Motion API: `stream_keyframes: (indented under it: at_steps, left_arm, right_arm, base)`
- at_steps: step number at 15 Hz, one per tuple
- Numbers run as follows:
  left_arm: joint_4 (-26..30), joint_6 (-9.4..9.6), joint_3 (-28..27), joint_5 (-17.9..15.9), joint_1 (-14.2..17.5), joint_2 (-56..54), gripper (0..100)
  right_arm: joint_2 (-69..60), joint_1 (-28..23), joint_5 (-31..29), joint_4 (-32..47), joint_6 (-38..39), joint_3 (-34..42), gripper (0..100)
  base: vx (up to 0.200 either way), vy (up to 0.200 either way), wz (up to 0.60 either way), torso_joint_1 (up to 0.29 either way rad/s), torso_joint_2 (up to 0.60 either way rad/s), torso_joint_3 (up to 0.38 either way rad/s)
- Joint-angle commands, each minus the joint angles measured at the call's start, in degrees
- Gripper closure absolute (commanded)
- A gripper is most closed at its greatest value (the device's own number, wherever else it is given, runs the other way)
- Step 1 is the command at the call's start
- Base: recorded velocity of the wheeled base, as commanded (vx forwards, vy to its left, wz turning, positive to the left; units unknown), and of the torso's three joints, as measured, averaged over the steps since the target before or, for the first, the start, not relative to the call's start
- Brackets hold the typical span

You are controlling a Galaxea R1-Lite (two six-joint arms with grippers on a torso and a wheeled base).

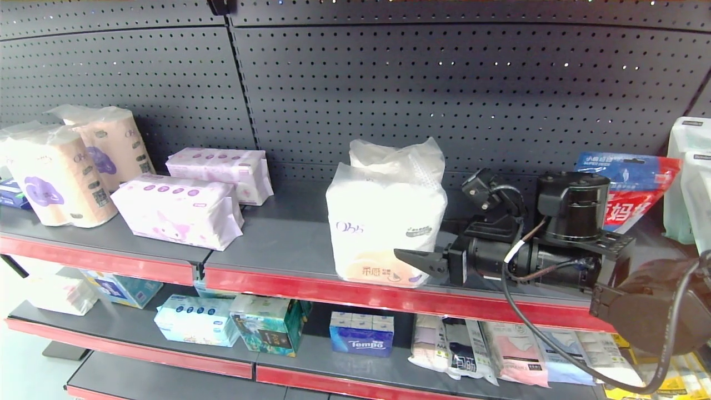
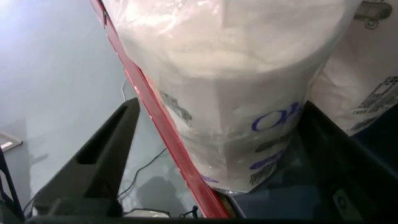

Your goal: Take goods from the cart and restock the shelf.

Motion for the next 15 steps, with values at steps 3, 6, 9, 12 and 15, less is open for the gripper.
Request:
stream_keyframes:
  at_steps: [3,6,9,12,15]
  left_arm:
    - [0.0,-0.01,0.0,0.0,0.0,0.0,0]
    - [0.0,-0.01,0.0,0.0,0.0,0.1,0]
    - [0.0,-0.01,0.0,0.0,0.0,0.0,0]
    - [0.0,-0.01,0.0,0.0,0.0,0.1,0]
    - [0.0,-0.01,0.0,0.0,0.0,0.1,0]
  right_arm:
    - [-1.3,-0.2,-0.1,-0.1,-0.1,0.5,0]
    - [-4.9,-1.7,-0.2,0.4,1.0,2.9,0]
    - [-8.9,-3.1,-0.2,0.5,1.0,6.0,0]
    - [-13.3,-4.2,-0.1,0.5,1.8,10.4,0]
    - [-19.3,-4.3,-0.6,1.7,2.2,15.5,0]
  base:
    - [0.0,0.0,0.0,0.0,0.0,0.0]
    - [0.0,0.0,0.0,0.0,0.0,0.0]
    - [0.0,0.0,0.0,0.0,0.0,0.0]
    - [0.0,0.0,0.0,0.0,0.0,0.0]
    - [0.0,0.0,0.0,0.0,0.0,0.0]
